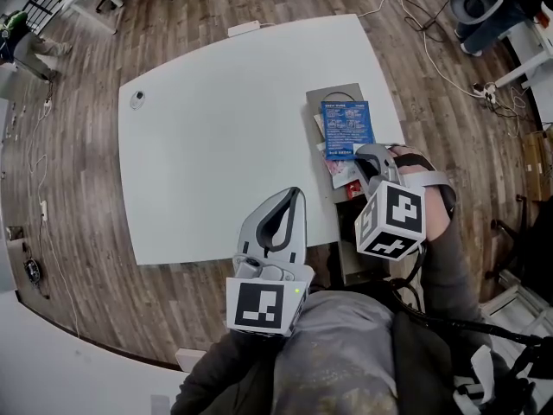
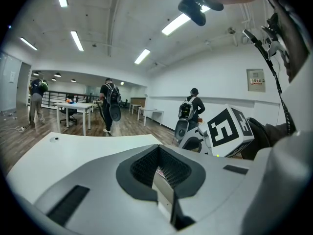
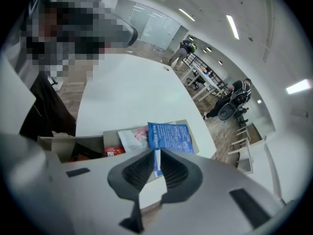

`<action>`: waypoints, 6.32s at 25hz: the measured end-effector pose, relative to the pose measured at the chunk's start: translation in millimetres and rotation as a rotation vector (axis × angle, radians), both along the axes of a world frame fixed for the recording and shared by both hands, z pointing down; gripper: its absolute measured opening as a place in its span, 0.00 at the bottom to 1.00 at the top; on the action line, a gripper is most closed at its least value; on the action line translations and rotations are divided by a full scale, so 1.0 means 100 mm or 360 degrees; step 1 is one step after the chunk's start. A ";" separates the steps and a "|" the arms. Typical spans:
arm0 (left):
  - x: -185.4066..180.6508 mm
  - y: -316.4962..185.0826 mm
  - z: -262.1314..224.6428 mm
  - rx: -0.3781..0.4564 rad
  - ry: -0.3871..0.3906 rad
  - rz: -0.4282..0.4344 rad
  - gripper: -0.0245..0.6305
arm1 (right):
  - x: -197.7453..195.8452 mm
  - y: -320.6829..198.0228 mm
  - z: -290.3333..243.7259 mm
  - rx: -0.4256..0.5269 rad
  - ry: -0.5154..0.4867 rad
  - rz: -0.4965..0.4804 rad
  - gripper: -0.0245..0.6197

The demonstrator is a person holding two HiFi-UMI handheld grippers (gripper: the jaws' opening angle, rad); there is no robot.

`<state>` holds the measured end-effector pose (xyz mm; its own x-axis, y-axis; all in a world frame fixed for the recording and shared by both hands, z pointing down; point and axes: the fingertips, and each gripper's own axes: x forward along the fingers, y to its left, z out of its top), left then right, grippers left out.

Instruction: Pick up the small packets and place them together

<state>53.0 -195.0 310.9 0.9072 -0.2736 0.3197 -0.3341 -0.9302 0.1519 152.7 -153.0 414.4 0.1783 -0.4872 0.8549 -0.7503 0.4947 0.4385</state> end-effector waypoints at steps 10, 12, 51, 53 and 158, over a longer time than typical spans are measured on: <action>-0.05 0.04 -0.06 0.0008 0.0024 0.0029 0.04 | -0.08 0.09 -0.06 0.0010 0.0004 0.0027 0.17; -0.06 0.08 -0.06 0.0010 0.0030 0.0048 0.04 | -0.11 0.14 -0.08 0.0020 0.0001 0.0039 0.17; -0.66 0.62 0.43 -0.0124 -0.0071 0.0129 0.04 | -1.02 1.19 0.94 -0.0380 -0.0325 0.0192 0.46; -0.64 0.57 0.48 -0.0139 -0.0082 0.0102 0.04 | -1.01 1.16 0.99 -0.0430 -0.0339 0.0157 0.47; -0.45 0.11 -0.12 0.0022 0.0072 0.0386 0.04 | -0.56 0.30 -0.33 0.0225 -0.0192 0.0499 0.39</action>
<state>8.1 -183.6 298.7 0.9601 -0.0502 0.2751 -0.0941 -0.9844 0.1486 96.7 -123.2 381.5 0.2397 -0.5399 0.8069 -0.9065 0.1731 0.3851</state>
